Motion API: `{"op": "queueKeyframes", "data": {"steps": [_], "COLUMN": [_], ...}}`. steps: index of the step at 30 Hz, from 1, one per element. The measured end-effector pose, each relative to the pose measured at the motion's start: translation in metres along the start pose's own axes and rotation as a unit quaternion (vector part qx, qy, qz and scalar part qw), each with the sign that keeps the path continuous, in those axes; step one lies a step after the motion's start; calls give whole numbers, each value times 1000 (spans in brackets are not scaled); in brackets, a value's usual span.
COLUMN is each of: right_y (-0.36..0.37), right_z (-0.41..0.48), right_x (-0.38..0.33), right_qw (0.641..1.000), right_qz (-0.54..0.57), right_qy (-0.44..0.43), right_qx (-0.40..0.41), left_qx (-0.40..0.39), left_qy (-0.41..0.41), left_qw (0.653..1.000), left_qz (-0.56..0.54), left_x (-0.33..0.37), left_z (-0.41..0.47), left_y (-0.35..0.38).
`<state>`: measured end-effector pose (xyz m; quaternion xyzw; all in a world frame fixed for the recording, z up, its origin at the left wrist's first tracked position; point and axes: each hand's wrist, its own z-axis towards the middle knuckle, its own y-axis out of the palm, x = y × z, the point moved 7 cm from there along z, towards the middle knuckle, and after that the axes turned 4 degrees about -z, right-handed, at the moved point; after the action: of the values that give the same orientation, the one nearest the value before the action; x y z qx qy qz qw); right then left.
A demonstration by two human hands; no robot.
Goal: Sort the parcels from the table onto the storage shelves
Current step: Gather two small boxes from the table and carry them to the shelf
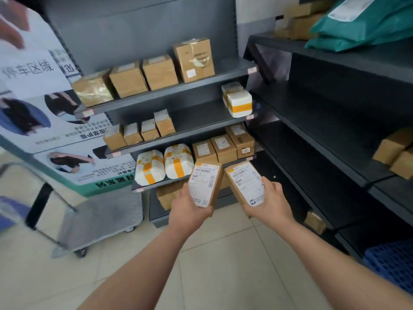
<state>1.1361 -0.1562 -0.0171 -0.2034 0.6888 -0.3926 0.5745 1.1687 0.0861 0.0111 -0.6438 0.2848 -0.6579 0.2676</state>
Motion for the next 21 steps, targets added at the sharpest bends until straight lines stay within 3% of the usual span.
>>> {"op": "queueKeyframes", "data": {"steps": [6, 21], "right_y": [35, 96], "right_z": [77, 316], "right_x": [-28, -126], "right_qw": [999, 1000], "right_qz": [7, -5], "right_qy": [-8, 15], "right_qx": [-34, -6], "left_qx": [15, 9], "left_qy": [-30, -39], "left_qw": [999, 999], "left_qz": [24, 33], "left_x": [-20, -56], "left_z": [78, 346], "left_y": [-5, -21]}}
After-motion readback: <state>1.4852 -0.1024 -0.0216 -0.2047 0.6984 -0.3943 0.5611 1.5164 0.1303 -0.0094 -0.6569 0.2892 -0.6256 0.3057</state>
